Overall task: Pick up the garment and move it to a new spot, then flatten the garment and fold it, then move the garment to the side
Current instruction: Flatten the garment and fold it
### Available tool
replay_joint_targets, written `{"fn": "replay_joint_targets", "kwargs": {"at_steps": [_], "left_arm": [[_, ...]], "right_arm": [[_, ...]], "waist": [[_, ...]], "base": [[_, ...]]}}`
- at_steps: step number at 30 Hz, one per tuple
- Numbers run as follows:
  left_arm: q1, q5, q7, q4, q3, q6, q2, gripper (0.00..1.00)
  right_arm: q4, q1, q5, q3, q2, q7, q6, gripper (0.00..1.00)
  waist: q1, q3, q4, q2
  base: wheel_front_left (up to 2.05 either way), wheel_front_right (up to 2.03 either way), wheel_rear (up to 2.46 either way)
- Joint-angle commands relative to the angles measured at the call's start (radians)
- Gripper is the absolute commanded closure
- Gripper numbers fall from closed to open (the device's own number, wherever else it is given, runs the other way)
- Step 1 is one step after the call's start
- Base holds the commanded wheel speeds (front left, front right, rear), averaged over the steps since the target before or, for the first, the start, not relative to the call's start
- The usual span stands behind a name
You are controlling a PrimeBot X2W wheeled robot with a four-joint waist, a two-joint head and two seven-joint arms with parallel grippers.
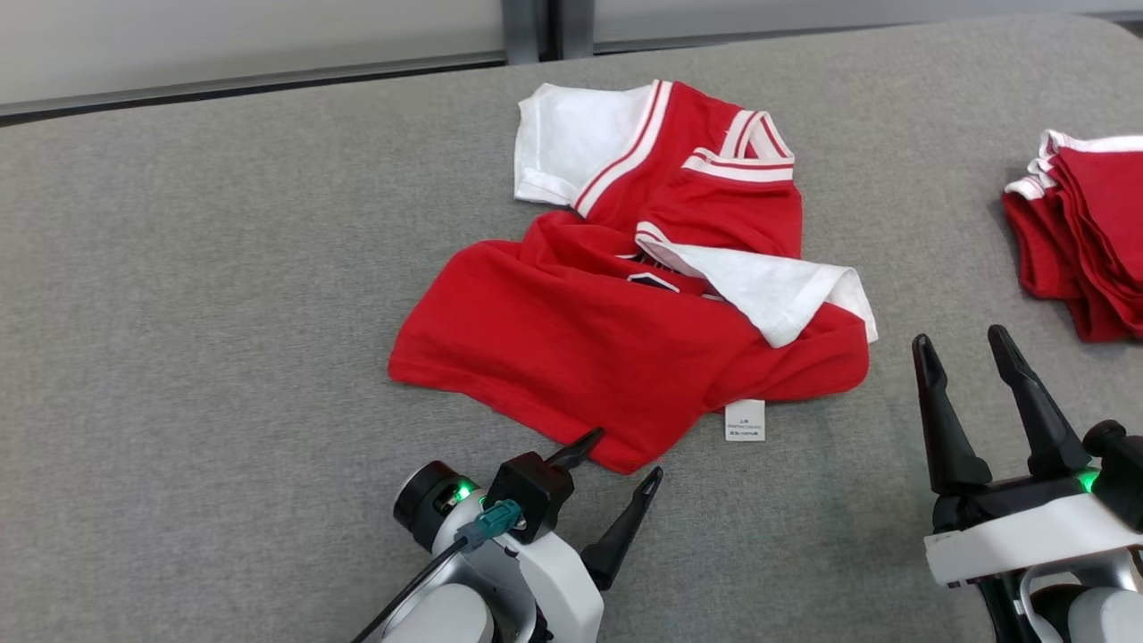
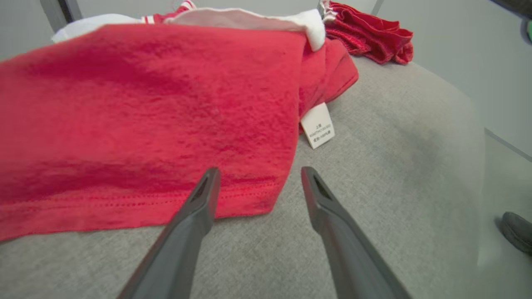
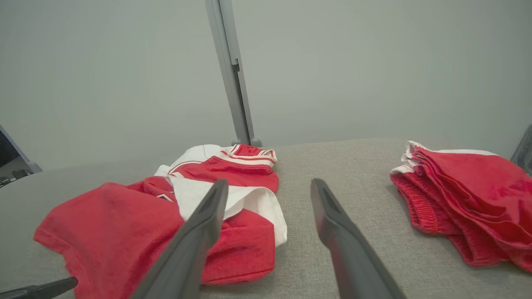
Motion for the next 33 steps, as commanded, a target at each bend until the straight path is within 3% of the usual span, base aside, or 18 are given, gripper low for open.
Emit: {"fn": "replay_joint_targets", "kwargs": {"at_steps": [1, 4, 5, 6, 11, 18, 33], "left_arm": [[-0.034, -0.004, 0.006, 0.033, -0.016, -0.007, 0.003, 0.00], [-0.066, -0.003, 0.017, 0.099, -0.028, -0.004, 0.002, 0.02], [-0.077, 0.003, 0.014, 0.121, -0.024, 0.003, 0.004, 0.55], [-0.082, 0.003, 0.009, 0.140, -0.018, 0.009, 0.008, 1.00], [-0.096, 0.000, -0.062, 0.164, 0.017, 0.035, 0.030, 1.00], [-0.034, -0.040, -0.105, 0.063, 0.062, 0.059, 0.068, 1.00], [0.214, -0.119, 0.092, -0.356, 0.206, 0.212, 0.266, 1.00]], "right_arm": [[0.010, -0.017, 0.007, -0.005, 0.001, -0.014, 0.000, 0.00], [0.026, -0.026, 0.012, -0.010, 0.006, -0.030, 0.000, 0.00], [0.030, -0.029, 0.013, -0.013, 0.007, -0.035, 0.000, 0.00], [0.034, -0.028, 0.015, -0.015, 0.008, -0.038, 0.000, 0.00], [0.043, -0.026, 0.016, -0.031, 0.012, -0.050, 0.000, 0.00], [0.042, -0.030, 0.019, -0.046, 0.014, -0.042, 0.000, 0.00], [0.030, -0.002, 0.025, -0.114, 0.019, -0.027, 0.000, 0.00]], "waist": [[0.0000, 0.047, -0.048, 0.0000], [0.0000, 0.064, -0.068, 0.0000], [0.0000, 0.067, -0.072, 0.0000], [0.0000, 0.069, -0.075, 0.0000], [0.0000, 0.077, -0.062, 0.0000], [0.0000, 0.055, -0.004, 0.0000], [0.0000, 0.043, 0.120, 0.0000]], "base": [[0.00, 0.00, 0.00], [0.00, 0.00, 0.00], [0.00, 0.00, 0.00], [0.00, 0.00, 0.00], [0.00, 0.00, 0.00], [0.00, 0.00, 0.00], [0.00, 0.00, 0.00]]}}
